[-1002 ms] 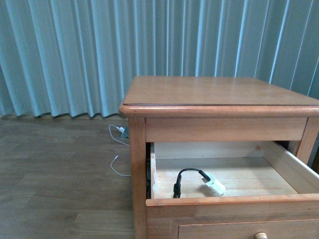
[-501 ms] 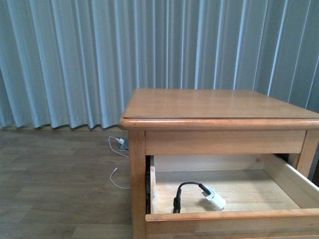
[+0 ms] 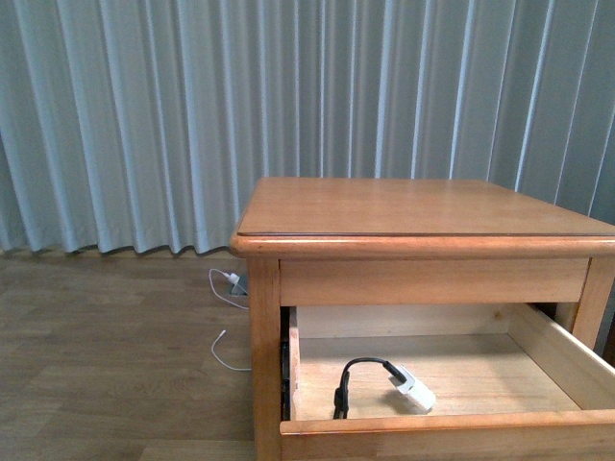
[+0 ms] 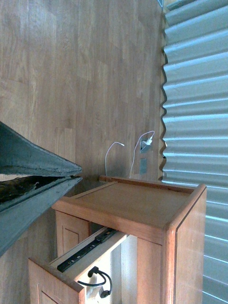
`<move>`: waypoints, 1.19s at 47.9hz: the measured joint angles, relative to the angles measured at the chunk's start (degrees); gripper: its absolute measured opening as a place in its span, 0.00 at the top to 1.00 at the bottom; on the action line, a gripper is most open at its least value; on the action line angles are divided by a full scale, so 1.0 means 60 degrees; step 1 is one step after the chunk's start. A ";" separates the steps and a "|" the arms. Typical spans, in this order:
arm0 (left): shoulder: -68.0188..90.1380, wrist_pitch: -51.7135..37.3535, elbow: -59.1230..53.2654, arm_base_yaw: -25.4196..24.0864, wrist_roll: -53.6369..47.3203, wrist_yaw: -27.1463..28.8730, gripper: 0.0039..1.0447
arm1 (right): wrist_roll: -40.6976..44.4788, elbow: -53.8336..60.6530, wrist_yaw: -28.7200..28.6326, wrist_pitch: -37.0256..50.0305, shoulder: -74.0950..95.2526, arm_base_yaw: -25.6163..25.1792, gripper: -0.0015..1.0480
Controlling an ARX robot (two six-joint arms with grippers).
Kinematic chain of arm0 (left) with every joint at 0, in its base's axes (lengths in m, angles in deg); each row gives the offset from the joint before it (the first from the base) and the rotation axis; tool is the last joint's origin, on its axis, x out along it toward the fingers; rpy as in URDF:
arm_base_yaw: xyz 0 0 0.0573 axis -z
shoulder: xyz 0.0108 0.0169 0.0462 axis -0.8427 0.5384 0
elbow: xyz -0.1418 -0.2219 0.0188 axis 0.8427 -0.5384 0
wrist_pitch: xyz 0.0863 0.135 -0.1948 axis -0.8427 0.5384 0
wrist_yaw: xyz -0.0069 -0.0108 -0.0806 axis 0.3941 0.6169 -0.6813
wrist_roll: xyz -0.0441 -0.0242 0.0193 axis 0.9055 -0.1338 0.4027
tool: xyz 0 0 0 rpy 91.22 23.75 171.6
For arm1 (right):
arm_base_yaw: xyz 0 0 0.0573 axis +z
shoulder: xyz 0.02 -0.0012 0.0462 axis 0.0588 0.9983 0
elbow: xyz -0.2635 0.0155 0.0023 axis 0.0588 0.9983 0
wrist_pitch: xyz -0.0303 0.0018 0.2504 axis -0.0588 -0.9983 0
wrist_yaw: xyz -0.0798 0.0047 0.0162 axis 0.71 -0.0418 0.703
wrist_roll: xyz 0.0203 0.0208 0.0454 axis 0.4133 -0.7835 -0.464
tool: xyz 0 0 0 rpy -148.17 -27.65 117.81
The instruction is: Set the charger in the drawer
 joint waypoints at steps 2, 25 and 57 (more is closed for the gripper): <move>-0.0029 0.0000 -0.0036 0.0000 0.0000 0.0000 0.96 | 0.0000 0.0000 0.0000 0.0000 0.0000 0.0000 0.08; -0.0455 -0.0062 -0.0404 0.0000 -0.0004 -0.0004 0.96 | 0.0000 0.0004 0.0000 0.0000 -0.0007 0.0000 0.08; -0.0463 -0.0062 -0.0404 0.0000 -0.0022 -0.0004 0.05 | -0.0109 -0.4138 -0.1009 -0.1461 0.8954 0.0798 0.08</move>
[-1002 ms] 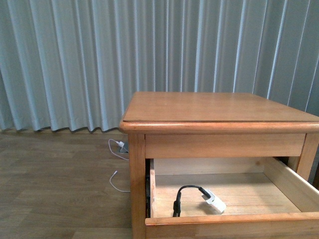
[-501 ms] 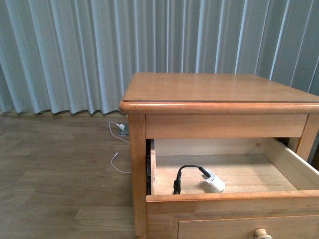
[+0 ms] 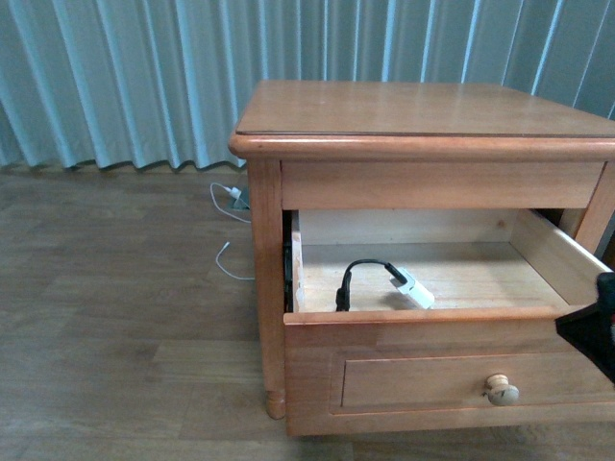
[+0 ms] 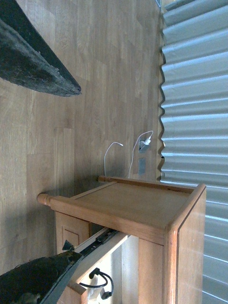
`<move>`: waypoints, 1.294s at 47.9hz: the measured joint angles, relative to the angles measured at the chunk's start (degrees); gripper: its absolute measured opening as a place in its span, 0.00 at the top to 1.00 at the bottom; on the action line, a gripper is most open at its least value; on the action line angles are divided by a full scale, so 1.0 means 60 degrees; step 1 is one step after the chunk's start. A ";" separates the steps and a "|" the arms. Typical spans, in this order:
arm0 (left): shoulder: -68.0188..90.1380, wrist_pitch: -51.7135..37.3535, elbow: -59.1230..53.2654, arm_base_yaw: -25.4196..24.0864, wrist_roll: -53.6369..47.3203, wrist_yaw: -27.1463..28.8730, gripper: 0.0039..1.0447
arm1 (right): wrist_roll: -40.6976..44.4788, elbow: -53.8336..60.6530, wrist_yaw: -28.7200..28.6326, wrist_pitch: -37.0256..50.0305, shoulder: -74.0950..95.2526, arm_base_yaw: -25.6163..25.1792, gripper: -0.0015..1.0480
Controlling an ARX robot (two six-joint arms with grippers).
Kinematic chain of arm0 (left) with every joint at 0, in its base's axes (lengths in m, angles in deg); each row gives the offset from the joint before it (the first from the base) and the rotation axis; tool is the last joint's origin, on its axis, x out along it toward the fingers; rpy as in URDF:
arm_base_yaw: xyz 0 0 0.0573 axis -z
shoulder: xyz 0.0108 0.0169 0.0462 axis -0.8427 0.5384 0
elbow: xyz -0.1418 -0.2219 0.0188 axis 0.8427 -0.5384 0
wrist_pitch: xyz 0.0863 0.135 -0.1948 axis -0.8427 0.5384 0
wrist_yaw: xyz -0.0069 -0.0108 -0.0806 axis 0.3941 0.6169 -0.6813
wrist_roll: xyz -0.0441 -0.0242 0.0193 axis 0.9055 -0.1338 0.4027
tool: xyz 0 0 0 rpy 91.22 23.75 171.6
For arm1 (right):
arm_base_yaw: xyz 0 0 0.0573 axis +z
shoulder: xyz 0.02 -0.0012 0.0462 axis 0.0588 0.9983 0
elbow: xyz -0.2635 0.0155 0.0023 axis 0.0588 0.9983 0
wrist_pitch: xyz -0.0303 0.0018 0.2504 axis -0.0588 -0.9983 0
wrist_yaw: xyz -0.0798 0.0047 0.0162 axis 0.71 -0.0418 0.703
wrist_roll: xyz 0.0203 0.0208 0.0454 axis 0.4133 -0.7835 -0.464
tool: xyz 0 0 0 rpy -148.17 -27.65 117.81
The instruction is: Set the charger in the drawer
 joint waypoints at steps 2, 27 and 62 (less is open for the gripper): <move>0.0000 0.0000 0.0000 0.0000 0.0004 0.0000 0.05 | -0.0025 -0.0157 -0.0117 -0.0058 0.0375 0.0040 0.08; -0.0004 0.0004 0.0000 0.0000 0.0000 0.0000 0.05 | -0.0244 -0.1993 0.0969 0.1016 0.3457 0.0484 0.08; -0.0004 0.0000 0.0000 0.0000 -0.0004 0.0000 0.05 | -0.1512 -0.5931 0.3344 0.1821 0.7027 0.0576 0.08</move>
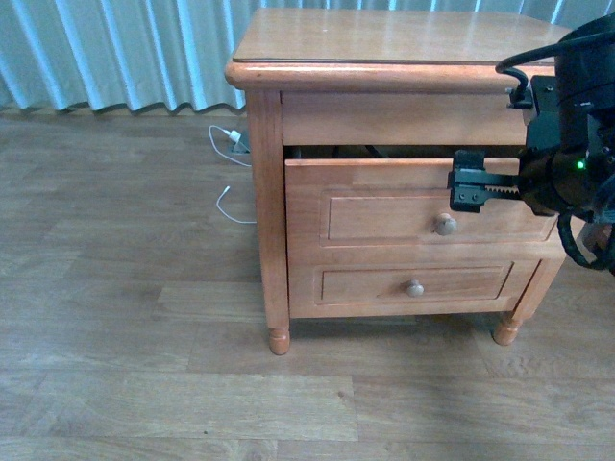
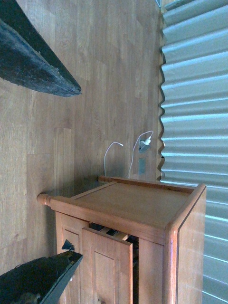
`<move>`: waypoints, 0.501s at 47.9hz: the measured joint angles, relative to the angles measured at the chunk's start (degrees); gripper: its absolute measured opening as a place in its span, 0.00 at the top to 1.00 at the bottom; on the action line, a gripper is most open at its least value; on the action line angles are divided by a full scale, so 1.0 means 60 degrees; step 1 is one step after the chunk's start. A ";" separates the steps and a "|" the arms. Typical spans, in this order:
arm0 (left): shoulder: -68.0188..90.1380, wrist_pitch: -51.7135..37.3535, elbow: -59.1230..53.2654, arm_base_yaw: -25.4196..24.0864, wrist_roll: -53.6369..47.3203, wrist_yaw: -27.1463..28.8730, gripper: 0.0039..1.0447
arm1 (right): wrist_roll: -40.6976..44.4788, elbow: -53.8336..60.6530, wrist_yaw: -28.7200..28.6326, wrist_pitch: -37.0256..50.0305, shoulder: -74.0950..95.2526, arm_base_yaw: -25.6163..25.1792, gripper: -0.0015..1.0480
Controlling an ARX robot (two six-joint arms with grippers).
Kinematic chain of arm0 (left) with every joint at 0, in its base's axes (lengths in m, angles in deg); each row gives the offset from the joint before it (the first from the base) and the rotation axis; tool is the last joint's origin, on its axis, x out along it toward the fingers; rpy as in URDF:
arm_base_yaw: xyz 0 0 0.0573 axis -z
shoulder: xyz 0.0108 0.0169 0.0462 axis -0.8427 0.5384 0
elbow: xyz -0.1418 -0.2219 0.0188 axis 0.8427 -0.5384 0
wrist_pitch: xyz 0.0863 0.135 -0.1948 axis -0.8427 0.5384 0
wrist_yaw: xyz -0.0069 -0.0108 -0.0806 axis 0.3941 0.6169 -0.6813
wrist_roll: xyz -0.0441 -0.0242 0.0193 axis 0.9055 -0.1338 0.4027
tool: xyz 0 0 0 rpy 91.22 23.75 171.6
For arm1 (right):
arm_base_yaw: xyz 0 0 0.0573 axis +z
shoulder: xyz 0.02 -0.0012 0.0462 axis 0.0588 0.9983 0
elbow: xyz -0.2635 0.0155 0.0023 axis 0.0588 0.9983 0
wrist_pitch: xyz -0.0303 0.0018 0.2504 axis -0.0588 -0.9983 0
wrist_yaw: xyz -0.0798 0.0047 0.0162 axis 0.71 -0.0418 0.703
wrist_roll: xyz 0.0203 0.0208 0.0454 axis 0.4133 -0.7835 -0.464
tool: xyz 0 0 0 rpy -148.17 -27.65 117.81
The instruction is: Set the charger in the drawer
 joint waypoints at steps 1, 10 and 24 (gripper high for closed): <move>0.0000 0.0000 0.0000 0.0000 0.0000 0.0000 0.05 | -0.0080 -0.0102 0.0076 0.0018 0.0080 -0.0007 0.08; 0.0000 0.0000 0.0000 0.0000 0.0000 0.0000 0.05 | -0.0652 -0.0761 0.0557 0.0346 0.0521 -0.0029 0.08; 0.0000 0.0004 0.0000 0.0000 0.0000 0.0000 0.05 | -0.0863 -0.0823 0.1053 0.0878 0.0659 0.0117 0.08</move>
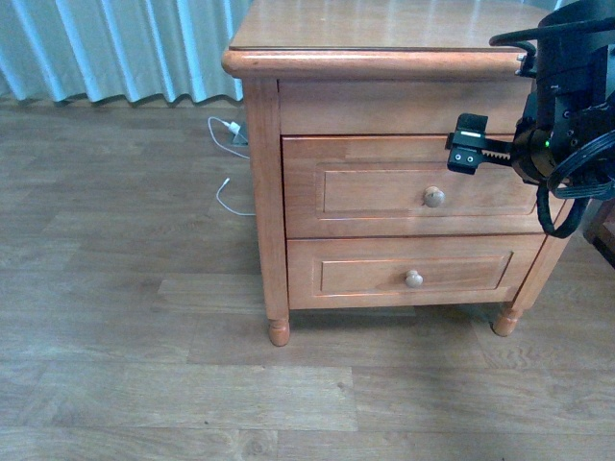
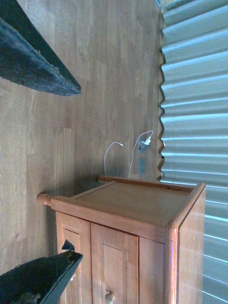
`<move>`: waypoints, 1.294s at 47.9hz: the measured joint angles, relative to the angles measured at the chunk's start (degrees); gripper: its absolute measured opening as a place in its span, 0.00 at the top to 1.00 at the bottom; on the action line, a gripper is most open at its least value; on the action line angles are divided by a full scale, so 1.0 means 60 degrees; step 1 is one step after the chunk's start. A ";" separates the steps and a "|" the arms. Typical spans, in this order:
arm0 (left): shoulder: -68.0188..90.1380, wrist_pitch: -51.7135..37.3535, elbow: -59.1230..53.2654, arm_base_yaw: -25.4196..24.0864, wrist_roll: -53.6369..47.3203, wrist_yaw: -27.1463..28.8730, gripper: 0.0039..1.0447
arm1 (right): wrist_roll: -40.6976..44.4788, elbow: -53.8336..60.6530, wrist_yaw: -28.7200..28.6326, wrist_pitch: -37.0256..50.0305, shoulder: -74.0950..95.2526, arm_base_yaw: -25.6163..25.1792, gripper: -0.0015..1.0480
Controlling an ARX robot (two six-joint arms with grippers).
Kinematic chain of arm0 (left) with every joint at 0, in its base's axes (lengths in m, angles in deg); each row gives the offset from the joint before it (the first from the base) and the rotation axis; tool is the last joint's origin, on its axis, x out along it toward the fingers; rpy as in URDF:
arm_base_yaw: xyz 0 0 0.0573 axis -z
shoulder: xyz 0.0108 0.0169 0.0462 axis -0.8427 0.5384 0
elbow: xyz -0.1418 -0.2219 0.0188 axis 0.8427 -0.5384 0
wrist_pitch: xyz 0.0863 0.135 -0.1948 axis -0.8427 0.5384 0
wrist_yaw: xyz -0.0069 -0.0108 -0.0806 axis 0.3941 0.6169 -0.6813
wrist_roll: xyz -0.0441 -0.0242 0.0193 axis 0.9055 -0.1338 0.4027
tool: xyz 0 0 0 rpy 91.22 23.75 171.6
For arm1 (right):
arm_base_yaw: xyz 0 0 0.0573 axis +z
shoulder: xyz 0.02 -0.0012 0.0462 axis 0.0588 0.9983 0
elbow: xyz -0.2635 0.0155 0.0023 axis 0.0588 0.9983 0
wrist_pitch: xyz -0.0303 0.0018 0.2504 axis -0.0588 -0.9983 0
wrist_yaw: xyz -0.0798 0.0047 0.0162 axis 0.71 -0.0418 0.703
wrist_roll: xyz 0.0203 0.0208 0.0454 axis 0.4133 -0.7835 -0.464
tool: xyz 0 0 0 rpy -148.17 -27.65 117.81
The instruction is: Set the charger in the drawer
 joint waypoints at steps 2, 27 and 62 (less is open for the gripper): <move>0.0000 0.0000 0.0000 0.0000 0.0000 0.0000 0.05 | -0.0007 0.0004 0.0055 0.0080 0.0007 0.0018 0.08; 0.0000 0.0000 0.0000 0.0000 0.0000 0.0000 0.05 | -0.0630 -0.0047 -0.0259 0.0251 0.0087 -0.0055 0.08; 0.0000 0.0000 0.0000 0.0000 0.0000 0.0000 0.05 | 0.0743 0.5504 -0.4441 0.0448 -0.6776 0.0328 0.08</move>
